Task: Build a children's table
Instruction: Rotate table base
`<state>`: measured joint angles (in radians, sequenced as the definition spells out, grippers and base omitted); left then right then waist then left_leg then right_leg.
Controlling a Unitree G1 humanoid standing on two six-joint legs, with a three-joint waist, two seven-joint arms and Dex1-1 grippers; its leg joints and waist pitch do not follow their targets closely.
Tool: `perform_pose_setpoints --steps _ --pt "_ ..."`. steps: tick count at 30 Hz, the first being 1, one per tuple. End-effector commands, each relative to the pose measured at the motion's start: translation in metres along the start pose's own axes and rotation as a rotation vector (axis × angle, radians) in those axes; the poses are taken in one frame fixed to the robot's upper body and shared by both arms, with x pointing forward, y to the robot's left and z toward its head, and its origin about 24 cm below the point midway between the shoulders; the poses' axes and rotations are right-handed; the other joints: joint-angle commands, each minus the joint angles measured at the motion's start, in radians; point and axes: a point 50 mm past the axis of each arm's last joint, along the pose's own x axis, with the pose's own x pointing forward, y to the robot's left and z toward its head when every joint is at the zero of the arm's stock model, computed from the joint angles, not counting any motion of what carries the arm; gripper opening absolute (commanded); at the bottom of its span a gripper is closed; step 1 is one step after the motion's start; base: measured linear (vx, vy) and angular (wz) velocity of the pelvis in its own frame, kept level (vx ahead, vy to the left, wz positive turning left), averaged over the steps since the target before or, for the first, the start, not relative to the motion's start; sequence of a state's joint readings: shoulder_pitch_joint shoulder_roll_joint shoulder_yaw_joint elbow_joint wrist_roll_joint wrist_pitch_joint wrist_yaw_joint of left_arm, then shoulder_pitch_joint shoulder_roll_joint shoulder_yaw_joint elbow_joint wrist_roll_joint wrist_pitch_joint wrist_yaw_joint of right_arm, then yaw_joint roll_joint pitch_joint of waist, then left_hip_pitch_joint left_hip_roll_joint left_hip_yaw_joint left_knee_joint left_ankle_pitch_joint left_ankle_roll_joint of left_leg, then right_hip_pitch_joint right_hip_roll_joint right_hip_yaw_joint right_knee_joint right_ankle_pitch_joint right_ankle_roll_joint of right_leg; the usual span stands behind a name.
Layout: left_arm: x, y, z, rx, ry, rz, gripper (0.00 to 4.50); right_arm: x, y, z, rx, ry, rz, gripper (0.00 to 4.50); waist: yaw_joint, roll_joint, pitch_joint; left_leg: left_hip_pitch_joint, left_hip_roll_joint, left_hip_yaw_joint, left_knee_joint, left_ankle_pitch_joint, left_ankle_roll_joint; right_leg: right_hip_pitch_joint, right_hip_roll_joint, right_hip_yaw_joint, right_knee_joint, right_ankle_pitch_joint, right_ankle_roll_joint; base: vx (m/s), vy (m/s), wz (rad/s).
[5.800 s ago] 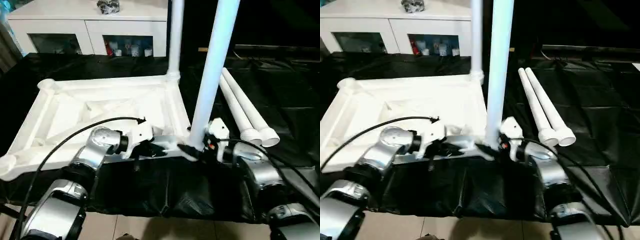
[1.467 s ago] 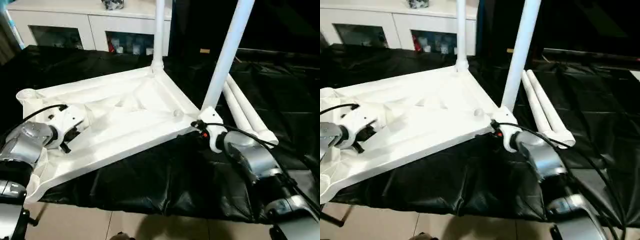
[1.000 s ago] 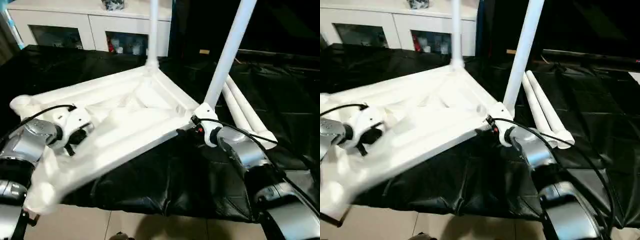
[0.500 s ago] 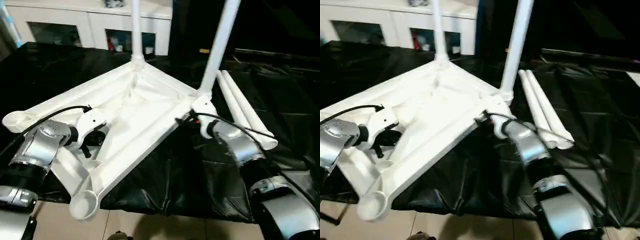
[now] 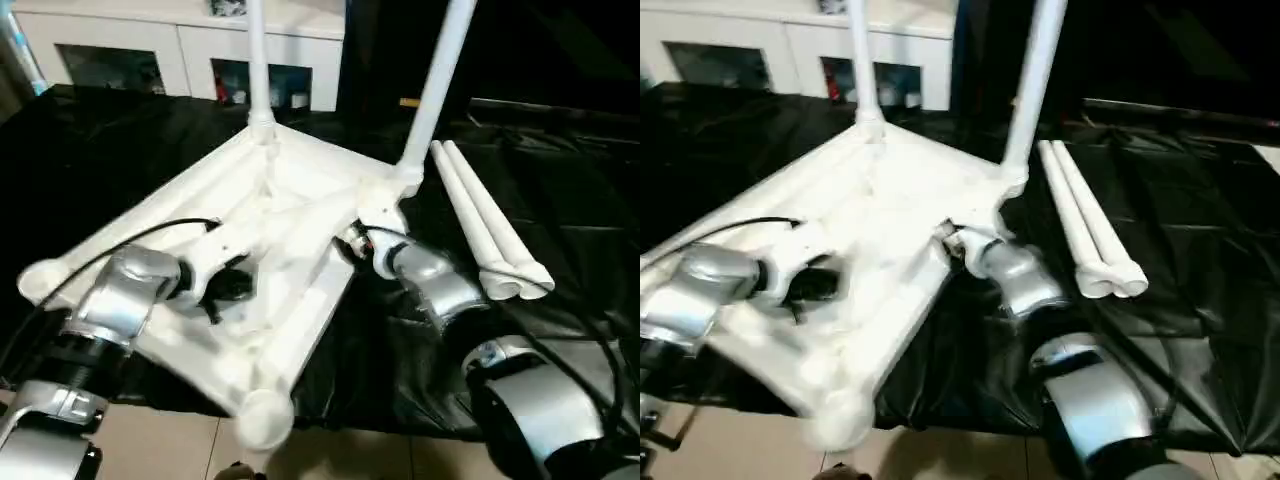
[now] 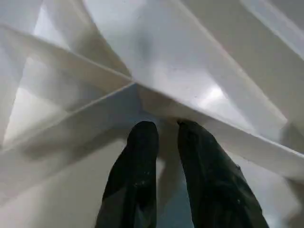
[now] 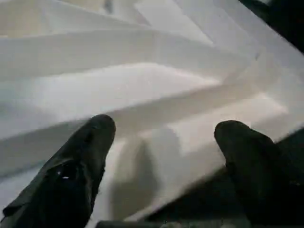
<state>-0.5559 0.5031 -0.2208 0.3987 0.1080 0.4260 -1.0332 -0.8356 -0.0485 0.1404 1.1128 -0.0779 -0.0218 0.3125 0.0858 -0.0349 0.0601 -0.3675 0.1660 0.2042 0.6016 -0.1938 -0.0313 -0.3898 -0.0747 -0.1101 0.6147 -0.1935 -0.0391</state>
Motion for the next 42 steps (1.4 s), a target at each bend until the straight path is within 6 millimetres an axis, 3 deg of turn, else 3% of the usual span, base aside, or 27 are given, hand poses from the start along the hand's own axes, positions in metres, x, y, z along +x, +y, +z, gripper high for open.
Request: perform_pose_setpoints --steps 1,5,10,11,13,14,15,16,20,23,28,35,42 --pt "0.009 -0.005 0.025 0.038 -0.087 -0.024 1.02 0.006 0.009 0.019 0.014 -0.067 0.030 3.91 -0.007 0.020 -0.069 0.026 0.088 -0.040 -0.079 -0.155 -0.034 0.042 -0.106 0.083 -0.056 -0.082 -0.237 0.000 0.000 0.00" --pt "0.017 -0.001 0.038 0.046 -0.117 0.031 1.02 0.008 0.010 0.031 0.027 -0.122 0.014 3.91 -0.007 0.015 -0.069 0.020 0.084 -0.040 -0.076 -0.154 -0.023 0.047 -0.111 0.085 -0.058 -0.104 -0.228 0.000 0.000 0.00" --pt "0.015 0.006 0.038 0.059 -0.104 0.095 1.02 -0.001 -0.024 0.042 0.019 -0.190 -0.138 3.91 -0.010 0.012 -0.073 0.017 0.085 -0.040 -0.073 -0.117 -0.004 0.047 -0.109 0.083 -0.052 -0.066 -0.228 0.000 0.000 0.00" --pt "0.013 0.007 0.036 0.056 -0.105 0.095 1.02 -0.007 -0.036 0.038 0.009 -0.186 -0.190 3.91 -0.010 0.012 -0.072 0.018 0.085 -0.039 -0.074 -0.106 -0.002 0.047 -0.106 0.082 -0.050 -0.051 -0.227 0.000 0.000 0.00" --pt "0.012 0.007 0.036 0.056 -0.105 0.095 1.02 -0.007 -0.039 0.037 0.008 -0.184 -0.199 3.91 -0.008 0.012 -0.075 0.022 0.082 -0.036 -0.070 -0.089 0.004 0.044 -0.101 0.081 -0.046 -0.023 -0.230 0.000 0.000 0.00" --pt "0.011 0.008 0.035 0.057 -0.103 0.097 1.02 -0.010 -0.044 0.035 0.008 -0.175 -0.225 3.91 -0.006 0.015 -0.076 0.018 0.079 -0.035 -0.068 -0.080 0.012 0.048 -0.102 0.082 -0.044 -0.007 -0.233 0.000 0.000 0.00" --pt "0.009 0.009 0.033 0.058 -0.097 0.095 1.02 -0.014 -0.055 0.026 0.010 -0.138 -0.270 3.91 -0.006 0.014 -0.075 0.017 0.079 -0.035 -0.069 -0.078 0.015 0.048 -0.102 0.082 -0.045 -0.005 -0.233 0.000 0.000 0.00" --pt "0.007 0.010 0.031 0.065 -0.088 0.089 1.02 -0.019 -0.063 0.017 0.003 -0.101 -0.310 3.91 -0.005 0.019 -0.075 0.017 0.078 -0.035 -0.067 -0.078 0.016 0.046 -0.101 0.081 -0.047 -0.005 -0.237 0.000 0.000 0.00" --pt "0.000 0.009 0.029 0.089 -0.088 0.068 1.02 -0.023 -0.070 0.004 -0.011 -0.039 -0.350 3.91 -0.004 0.017 -0.076 0.016 0.077 -0.035 -0.066 -0.094 0.013 0.048 -0.101 0.080 -0.047 -0.018 -0.242 0.000 0.000 0.00" --pt "-0.008 0.006 0.029 0.120 -0.106 0.000 1.02 -0.022 -0.064 -0.009 -0.008 0.028 -0.301 3.91 -0.008 0.014 -0.075 0.012 0.080 -0.037 -0.066 -0.104 0.016 0.051 -0.105 0.080 -0.048 -0.034 -0.248 0.000 0.000 0.00" --pt "-0.008 0.002 0.027 0.132 -0.091 -0.050 1.02 -0.020 -0.057 -0.012 0.002 0.043 -0.267 3.91 -0.011 0.015 -0.074 0.014 0.080 -0.036 -0.066 -0.108 0.017 0.047 -0.103 0.081 -0.047 -0.043 -0.251 0.000 0.000 0.00" --pt "0.024 -0.014 0.019 0.098 -0.035 -0.100 1.02 -0.006 -0.031 -0.004 0.053 0.037 -0.177 3.91 -0.017 0.013 -0.071 0.013 0.081 -0.037 -0.069 -0.136 -0.002 0.047 -0.106 0.084 -0.053 -0.086 -0.246 0.000 0.000 0.00" --pt "0.036 -0.017 0.027 0.082 -0.064 -0.076 1.02 0.003 -0.017 0.012 0.063 -0.011 -0.136 3.91 -0.024 0.015 -0.070 0.015 0.082 -0.040 -0.070 -0.162 -0.007 0.045 -0.105 0.084 -0.058 -0.128 -0.236 0.000 0.000 0.00"
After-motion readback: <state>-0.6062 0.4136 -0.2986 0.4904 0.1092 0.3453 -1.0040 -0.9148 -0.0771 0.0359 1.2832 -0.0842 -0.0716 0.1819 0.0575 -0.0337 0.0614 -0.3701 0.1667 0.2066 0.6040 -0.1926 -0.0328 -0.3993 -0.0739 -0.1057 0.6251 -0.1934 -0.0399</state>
